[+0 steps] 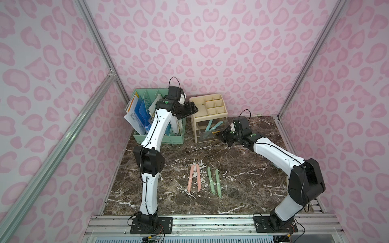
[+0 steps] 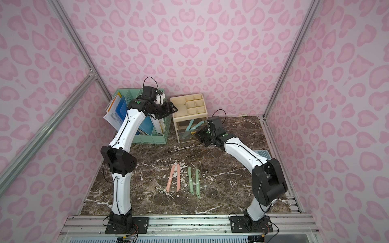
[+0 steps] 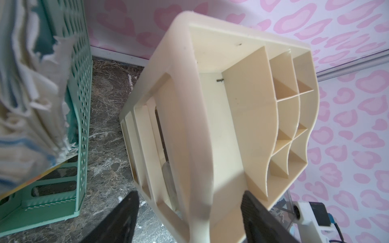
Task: Place the fruit knives into the drawer by color
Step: Close the drawer in the storage box.
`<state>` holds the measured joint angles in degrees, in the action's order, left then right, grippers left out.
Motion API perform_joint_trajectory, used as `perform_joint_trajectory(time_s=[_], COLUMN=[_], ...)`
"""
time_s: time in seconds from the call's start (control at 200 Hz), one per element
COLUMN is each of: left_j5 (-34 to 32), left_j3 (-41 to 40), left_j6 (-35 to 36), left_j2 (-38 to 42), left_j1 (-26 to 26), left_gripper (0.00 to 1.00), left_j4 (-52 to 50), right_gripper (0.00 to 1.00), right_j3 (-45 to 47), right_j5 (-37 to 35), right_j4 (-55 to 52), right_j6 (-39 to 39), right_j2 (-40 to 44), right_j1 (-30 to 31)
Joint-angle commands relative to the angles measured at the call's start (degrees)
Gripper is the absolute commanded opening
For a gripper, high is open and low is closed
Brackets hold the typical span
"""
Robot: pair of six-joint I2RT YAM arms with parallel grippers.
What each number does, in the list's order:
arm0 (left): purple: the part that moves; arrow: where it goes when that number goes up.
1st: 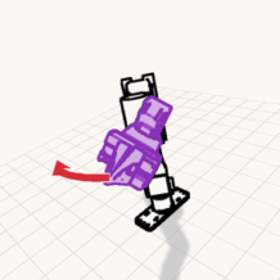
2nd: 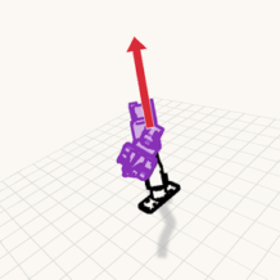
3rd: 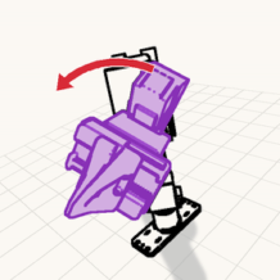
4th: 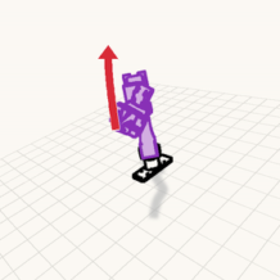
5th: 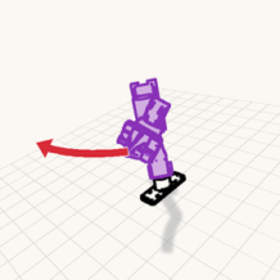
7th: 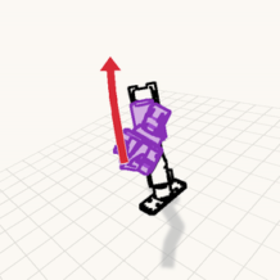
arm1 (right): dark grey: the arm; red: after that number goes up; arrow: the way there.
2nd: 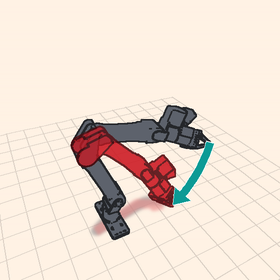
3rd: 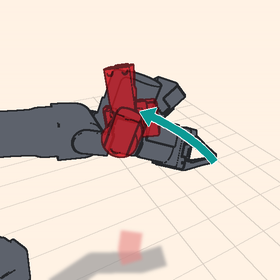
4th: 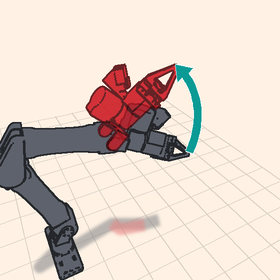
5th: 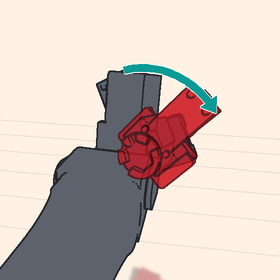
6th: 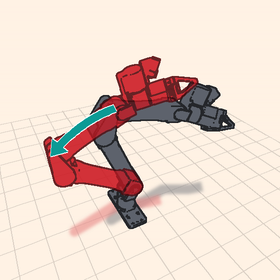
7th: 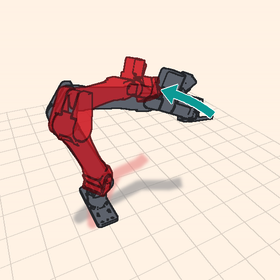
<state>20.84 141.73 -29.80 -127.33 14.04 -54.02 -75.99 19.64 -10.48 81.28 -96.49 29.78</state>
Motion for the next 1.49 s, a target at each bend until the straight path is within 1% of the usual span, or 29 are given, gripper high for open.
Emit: perform_joint_trajectory(time_s=[0.0,0.08,0.63,1.17,1.49], left_j5=[0.25,0.43,0.66,0.92,1.03], left_j3=[0.3,0.22,0.04,-0.59,-0.75], left_j6=[0.62,0.53,0.61,0.71,0.71], left_j2=[-0.21,-0.3,-0.55,-0.5,-0.66], left_j1=[-0.11,-0.08,0.02,-0.07,-0.09], left_gripper=[0.78,0.78,0.77,0.76,0.75], left_j4=[-0.45,-0.4,-0.47,-0.52,-0.3], right_gripper=[0.0,0.0,0.0,0.0,0.0], right_j3=[-1.53,-4.43,-12.65,-19.65,-20.16], right_j5=[0.59,0.69,1.59,1.87,1.54], right_j4=[1.43,1.08,1.11,1.39,2.17], right_j6=[-0.84,-1.1,-1.67,-2.92,-3.66], right_j2=[-1.43,-2.61,-10.74,-15.74,-16.08], right_j1=[-0.07,-0.07,-0.56,-0.86,-0.93])
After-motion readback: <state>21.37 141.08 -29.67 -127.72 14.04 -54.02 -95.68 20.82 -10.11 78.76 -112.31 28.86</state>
